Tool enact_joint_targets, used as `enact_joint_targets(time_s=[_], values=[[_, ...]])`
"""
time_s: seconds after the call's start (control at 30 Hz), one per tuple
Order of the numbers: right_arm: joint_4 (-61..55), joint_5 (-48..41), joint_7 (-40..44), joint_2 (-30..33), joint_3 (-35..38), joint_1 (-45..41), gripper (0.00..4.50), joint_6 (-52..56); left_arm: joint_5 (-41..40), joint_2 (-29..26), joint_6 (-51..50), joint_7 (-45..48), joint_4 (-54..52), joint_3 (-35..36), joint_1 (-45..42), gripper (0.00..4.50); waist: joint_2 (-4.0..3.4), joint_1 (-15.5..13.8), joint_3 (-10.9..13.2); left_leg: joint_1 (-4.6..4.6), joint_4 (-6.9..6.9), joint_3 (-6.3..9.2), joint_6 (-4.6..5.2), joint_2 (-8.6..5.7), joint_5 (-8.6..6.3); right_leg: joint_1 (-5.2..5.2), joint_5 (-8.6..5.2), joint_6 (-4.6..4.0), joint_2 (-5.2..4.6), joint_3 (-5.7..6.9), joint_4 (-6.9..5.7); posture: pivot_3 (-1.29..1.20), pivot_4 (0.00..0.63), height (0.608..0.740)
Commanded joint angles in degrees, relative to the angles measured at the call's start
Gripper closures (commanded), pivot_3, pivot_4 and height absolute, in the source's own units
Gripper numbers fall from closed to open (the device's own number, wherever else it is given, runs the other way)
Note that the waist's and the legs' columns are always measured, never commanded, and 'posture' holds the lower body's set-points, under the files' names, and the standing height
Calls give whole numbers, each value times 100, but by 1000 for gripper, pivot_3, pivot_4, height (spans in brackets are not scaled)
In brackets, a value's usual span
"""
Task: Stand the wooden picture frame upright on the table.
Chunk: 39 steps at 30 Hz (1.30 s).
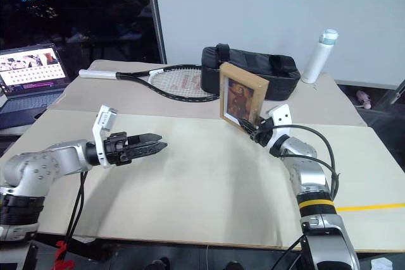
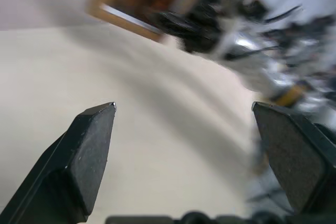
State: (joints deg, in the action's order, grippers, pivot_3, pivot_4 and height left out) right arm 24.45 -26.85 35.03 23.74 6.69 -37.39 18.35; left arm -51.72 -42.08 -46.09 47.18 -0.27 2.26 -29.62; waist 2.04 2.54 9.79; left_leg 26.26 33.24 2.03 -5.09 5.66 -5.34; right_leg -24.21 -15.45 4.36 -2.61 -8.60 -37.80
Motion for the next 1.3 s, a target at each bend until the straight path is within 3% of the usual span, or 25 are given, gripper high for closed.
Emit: enact_joint_targets(time_s=[0.03,0.27,0.43,0.7,0.77,0.8,0.93,1.0,1.17,1.3], values=[[-230,-557,-266,-88,397,-65,3216,1173,454,212,553,-6,-121,135,5,0,0,12,0,1,-4,0,0,0,0,-3,0,-1,0,0,-2,0,150,721],[-481,-744,-482,-410,564,285,3216,1944,1107,489,1072,-56,-183,141,18,0,-1,7,0,-1,1,0,1,1,0,0,-3,-1,2,0,-12,0,150,721],[-767,-839,-629,-662,621,559,3217,2195,2005,402,1655,98,-72,-236,191,0,-2,6,-2,-5,8,0,1,1,0,6,-6,8,2,0,-14,0,150,721],[-1293,-606,-548,-617,329,902,3226,2092,2212,637,1723,129,75,-107,138,0,-2,7,-2,-5,8,0,1,1,0,6,-11,15,2,0,-15,0,150,721],[-1504,-618,-431,-501,349,990,2200,2069,2274,670,1765,155,153,-96,96,0,-2,9,-2,-6,8,0,1,1,0,5,-11,15,2,0,-16,0,150,721],[-1653,-656,-365,-409,416,1061,2068,2065,2319,684,1813,166,187,-93,89,0,-2,7,-2,-6,7,0,1,1,0,5,-11,15,2,0,-16,0,150,721],[-2386,-378,20,-44,354,1640,553,1398,2436,725,1976,214,263,-79,223,0,-2,-17,-2,-2,8,0,1,1,0,4,-11,16,1,0,-13,0,150,721],[-2893,-449,224,55,446,2122,64,1143,2460,746,2048,249,178,-77,480,0,-3,-13,-3,-3,7,0,3,1,-1,5,-20,30,2,0,-11,0,150,721],[-3530,-101,849,564,686,3508,64,84,2474,854,2079,104,-162,31,1115,0,-5,1,-4,-5,4,0,5,1,-4,6,-33,40,1,-1,-14,0,150,721],[-3636,362,895,896,1002,4185,64,-766,2583,890,2248,-50,-276,134,1578,0,-8,27,-5,-10,23,-1,5,1,-4,8,-33,43,1,-3,-17,0,150,721]])
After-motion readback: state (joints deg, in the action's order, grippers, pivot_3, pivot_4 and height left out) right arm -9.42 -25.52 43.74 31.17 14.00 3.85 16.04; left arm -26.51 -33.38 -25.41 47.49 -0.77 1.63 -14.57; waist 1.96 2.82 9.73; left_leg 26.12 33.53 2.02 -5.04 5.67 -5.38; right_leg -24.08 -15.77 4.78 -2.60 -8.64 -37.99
